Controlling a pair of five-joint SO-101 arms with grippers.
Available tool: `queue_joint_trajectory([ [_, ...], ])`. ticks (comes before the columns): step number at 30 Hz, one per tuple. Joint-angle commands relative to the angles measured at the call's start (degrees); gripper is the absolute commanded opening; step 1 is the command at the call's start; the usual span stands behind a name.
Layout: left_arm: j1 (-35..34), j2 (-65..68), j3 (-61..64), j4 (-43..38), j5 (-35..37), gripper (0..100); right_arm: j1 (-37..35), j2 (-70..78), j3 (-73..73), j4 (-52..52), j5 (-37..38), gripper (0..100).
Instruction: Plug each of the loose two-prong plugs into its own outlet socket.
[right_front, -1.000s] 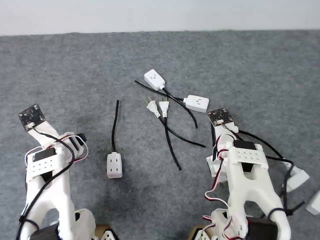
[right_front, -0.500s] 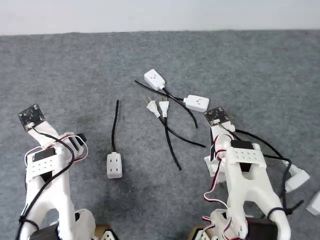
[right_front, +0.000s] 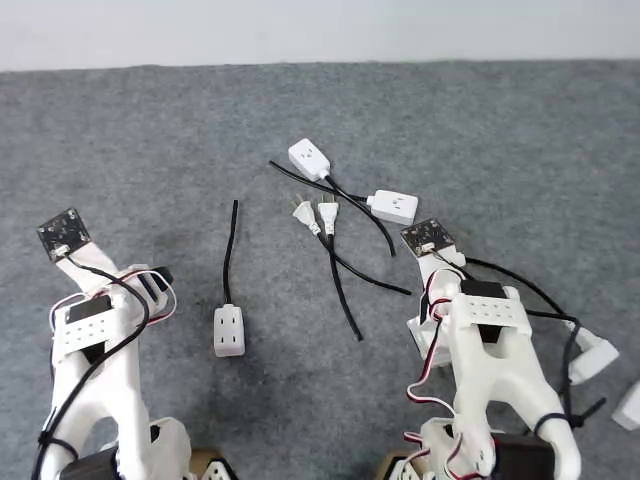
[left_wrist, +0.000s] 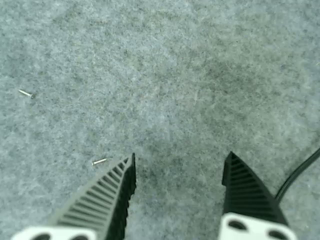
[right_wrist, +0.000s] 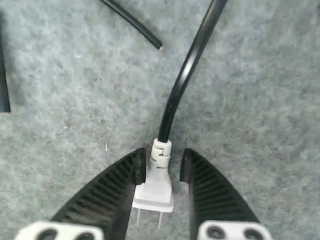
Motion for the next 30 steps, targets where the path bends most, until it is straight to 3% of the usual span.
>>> queue_joint_trajectory([
  [1,-0.18,0.09,-2.42,-0.62,0.62,27,-0.40,-0.04,-2.11,0.48,0.53,7.5],
  [9,-0.18,0.09,-2.42,-0.62,0.62,27,-1.19,7.25,-6.86,2.77,0.88,10.9],
  [13,-0.18,0.09,-2.42,-0.62,0.62,27,-1.01,10.51,-9.58,3.65,0.44,0.2],
  [19,-0.18,0.09,-2.42,-0.62,0.62,27,-0.92,9.63,-9.67,4.09,0.26,0.9],
  [26,0.00,0.09,-2.42,0.09,-1.05,25,-5.93,-9.01,-12.31,12.70,-5.01,0.9],
  [30,1.76,0.53,-3.56,2.37,-8.62,8,-13.49,-20.53,-18.90,21.76,-8.44,0.8],
])
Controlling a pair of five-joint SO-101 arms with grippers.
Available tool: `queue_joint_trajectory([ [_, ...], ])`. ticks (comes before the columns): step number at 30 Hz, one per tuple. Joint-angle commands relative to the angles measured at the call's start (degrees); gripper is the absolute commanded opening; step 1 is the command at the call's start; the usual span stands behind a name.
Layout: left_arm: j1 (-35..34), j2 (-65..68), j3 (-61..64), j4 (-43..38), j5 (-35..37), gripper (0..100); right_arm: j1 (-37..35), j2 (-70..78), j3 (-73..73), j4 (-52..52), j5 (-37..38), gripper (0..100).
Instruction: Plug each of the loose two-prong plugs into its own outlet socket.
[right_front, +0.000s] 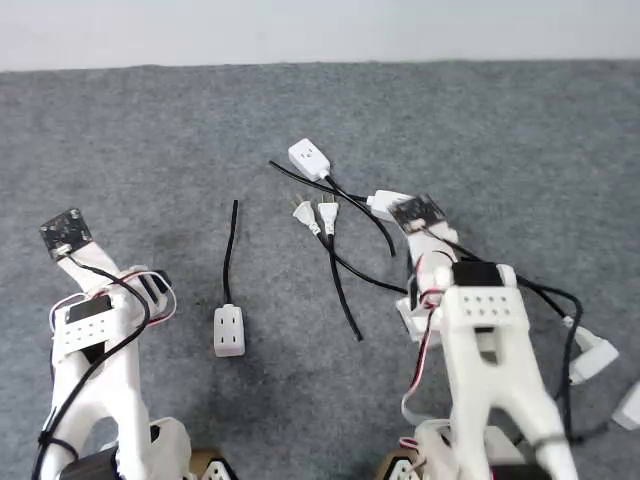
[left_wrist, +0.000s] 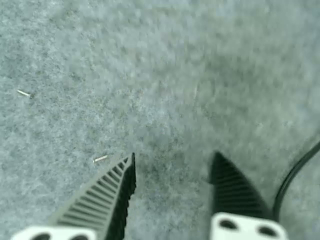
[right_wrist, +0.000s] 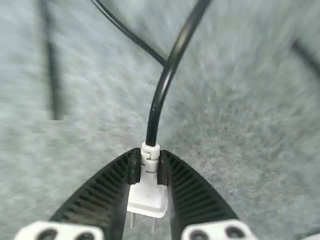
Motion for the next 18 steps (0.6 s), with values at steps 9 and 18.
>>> queue_joint_trajectory([
  [9,8.09,0.26,-4.88,12.92,-30.77,2,-28.35,-13.05,-16.44,5.76,-7.12,0.8],
  [18,15.12,0.00,-3.30,18.46,-55.21,2,-39.96,-12.97,-13.19,-5.67,-7.65,0.8],
])
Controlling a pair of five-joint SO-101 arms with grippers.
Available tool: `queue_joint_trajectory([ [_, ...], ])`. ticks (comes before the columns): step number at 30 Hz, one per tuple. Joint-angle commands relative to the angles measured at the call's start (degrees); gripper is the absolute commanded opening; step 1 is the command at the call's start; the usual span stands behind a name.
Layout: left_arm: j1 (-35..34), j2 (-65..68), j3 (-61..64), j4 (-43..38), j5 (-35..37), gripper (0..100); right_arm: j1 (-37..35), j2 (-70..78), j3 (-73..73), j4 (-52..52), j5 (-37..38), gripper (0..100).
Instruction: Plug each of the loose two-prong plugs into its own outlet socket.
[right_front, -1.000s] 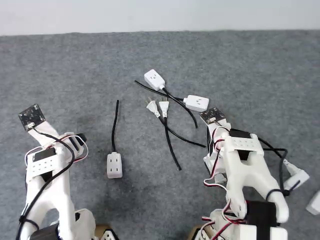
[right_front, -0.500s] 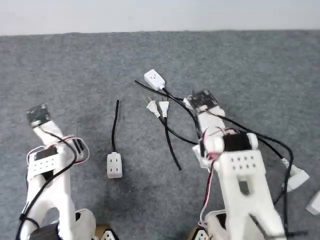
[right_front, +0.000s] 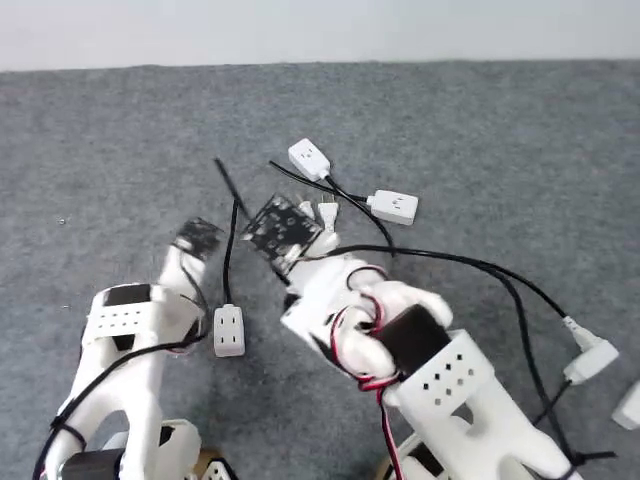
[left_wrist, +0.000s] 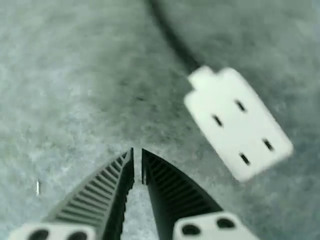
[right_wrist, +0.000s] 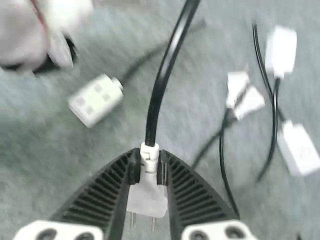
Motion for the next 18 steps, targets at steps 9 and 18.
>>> queue_joint_trajectory([
  [9,3.34,-0.35,-0.66,2.37,-10.29,2,-6.81,-1.54,7.56,-11.65,-3.52,0.8],
  [18,4.04,-0.53,-0.04,5.01,-16.00,1,-6.73,-1.54,13.19,-17.80,-5.01,0.8],
])
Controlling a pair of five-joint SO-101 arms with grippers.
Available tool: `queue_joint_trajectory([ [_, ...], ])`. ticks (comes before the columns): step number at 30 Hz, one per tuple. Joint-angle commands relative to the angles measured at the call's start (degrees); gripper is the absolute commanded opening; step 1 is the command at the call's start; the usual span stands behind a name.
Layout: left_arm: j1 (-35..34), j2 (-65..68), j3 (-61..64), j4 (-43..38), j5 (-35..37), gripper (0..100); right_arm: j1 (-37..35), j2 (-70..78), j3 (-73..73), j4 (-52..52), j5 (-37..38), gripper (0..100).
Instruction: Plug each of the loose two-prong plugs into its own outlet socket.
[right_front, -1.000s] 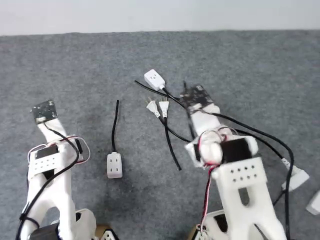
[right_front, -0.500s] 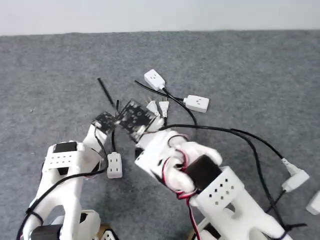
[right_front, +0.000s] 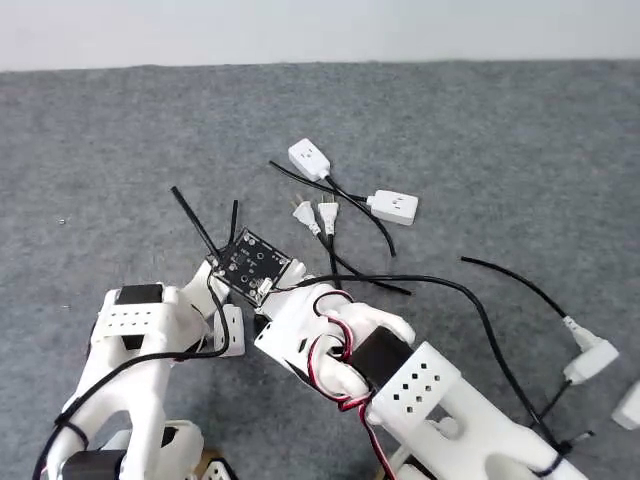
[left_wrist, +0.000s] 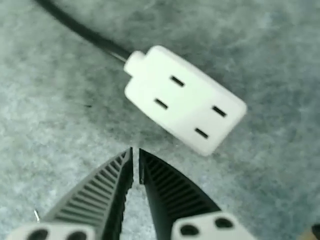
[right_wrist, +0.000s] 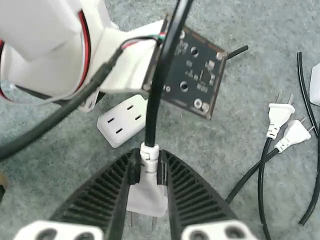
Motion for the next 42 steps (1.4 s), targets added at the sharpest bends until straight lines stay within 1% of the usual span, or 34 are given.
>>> queue_joint_trajectory([
  [1,0.79,-0.62,-0.31,1.85,-3.69,1,-0.40,-1.54,-0.70,-2.33,-1.67,0.8],
  [4,0.79,-3.78,1.54,2.55,-6.15,1,-0.31,-0.31,-0.70,-3.56,-1.85,0.8],
  [8,1.93,-14.07,7.87,1.05,-6.07,1,-0.31,4.79,-1.05,-6.46,-1.93,0.8],
  [11,2.02,-22.07,12.00,0.09,-4.92,1,-0.40,7.52,-3.25,-6.02,-4.75,0.8],
  [15,1.93,-29.19,15.34,-2.02,1.05,1,-0.31,7.96,-3.96,-6.64,-6.68,0.8],
  [18,1.32,-32.44,16.84,-4.66,8.88,1,0.40,8.48,-4.13,-8.92,-11.08,0.8],
  [21,-1.41,-34.55,17.54,-7.74,15.82,1,1.80,8.57,-3.96,-12.09,-14.59,0.8],
  [24,-6.07,-35.25,16.84,-10.55,20.66,1,1.89,8.84,-3.96,-14.55,-17.32,0.8],
  [26,-9.76,-35.08,15.78,-12.57,23.74,2,1.80,10.77,-4.48,-16.40,-17.41,0.8],
  [28,-11.69,-35.08,15.60,-13.80,25.76,4,1.80,14.46,-5.89,-18.24,-17.32,0.8],
  [31,-12.84,-35.08,15.52,-15.30,28.48,5,1.01,21.76,-9.85,-18.42,-17.23,0.8],
  [34,-12.92,-35.08,15.43,-15.38,28.75,5,-0.66,27.21,-13.19,-18.68,-15.82,0.9],
  [37,-14.86,-34.73,14.73,-16.44,29.63,5,-1.54,30.02,-15.56,-18.86,-15.74,0.9],
  [39,-15.30,-31.47,13.23,-16.62,30.68,5,-1.54,31.16,-15.82,-18.95,-15.74,0.9],
  [42,-15.47,-20.84,7.96,-17.76,31.12,5,-1.63,32.48,-15.91,-19.03,-15.65,0.9],
])
